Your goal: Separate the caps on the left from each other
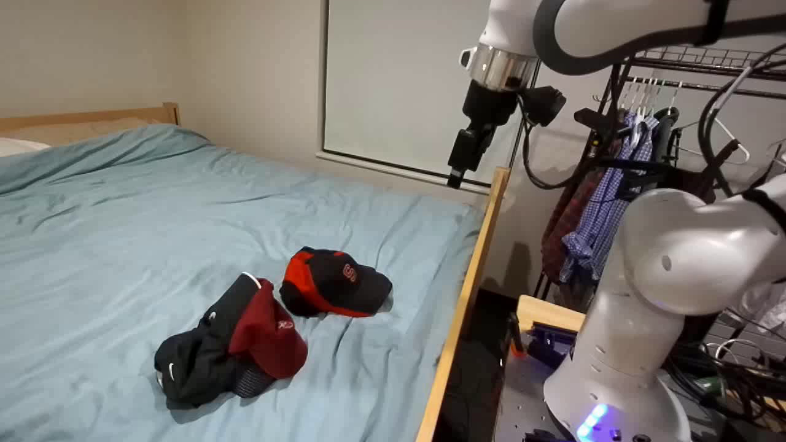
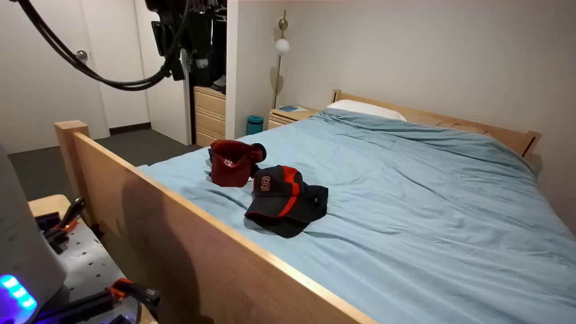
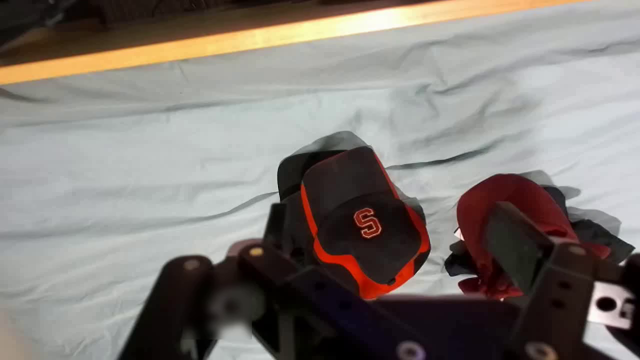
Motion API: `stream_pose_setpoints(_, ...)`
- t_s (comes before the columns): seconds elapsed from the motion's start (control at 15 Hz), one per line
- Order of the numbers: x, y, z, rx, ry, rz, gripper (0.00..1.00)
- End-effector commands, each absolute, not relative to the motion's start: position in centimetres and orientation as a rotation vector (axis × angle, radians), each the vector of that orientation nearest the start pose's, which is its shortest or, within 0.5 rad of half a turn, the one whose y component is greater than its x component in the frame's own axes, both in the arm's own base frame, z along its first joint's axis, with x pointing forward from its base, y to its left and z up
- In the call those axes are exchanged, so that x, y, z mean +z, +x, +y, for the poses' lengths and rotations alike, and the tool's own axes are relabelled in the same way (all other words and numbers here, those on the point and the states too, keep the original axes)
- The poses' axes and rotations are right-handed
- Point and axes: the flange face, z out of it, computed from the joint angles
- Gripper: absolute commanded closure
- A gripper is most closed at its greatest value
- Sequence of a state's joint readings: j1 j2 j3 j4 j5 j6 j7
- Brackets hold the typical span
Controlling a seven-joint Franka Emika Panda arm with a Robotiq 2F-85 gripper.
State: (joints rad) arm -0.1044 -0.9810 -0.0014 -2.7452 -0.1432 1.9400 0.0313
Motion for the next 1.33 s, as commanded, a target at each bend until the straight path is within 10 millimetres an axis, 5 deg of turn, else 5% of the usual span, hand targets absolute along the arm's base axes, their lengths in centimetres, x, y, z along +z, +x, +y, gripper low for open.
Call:
stream_pose_setpoints(0.0, 49.6, 27.9, -3.9, -0.278, -3.269, 0.158, 0.0)
stream_pose_setpoints(0.33, 47.9, 32.7, -4.8, -0.426, -3.2, 0.259, 0.0)
stream_pose_setpoints(0.6, 44.0, 38.7, -4.8, -0.527, -3.029, 0.265, 0.0)
stream_pose_setpoints(0.93, 40.0, 46.5, -0.1, -0.42, -2.833, 0.075, 0.0)
stream_pose_setpoints(1.0, 40.4, 47.1, -0.1, -0.395, -2.812, 0.052, 0.0)
stream_pose_setpoints(1.07, 40.5, 44.3, -0.2, -0.428, -2.846, 0.116, 0.0)
stream_pose_setpoints(1.27, 40.0, 47.1, 0.3, -0.399, -2.838, 0.082, 0.0)
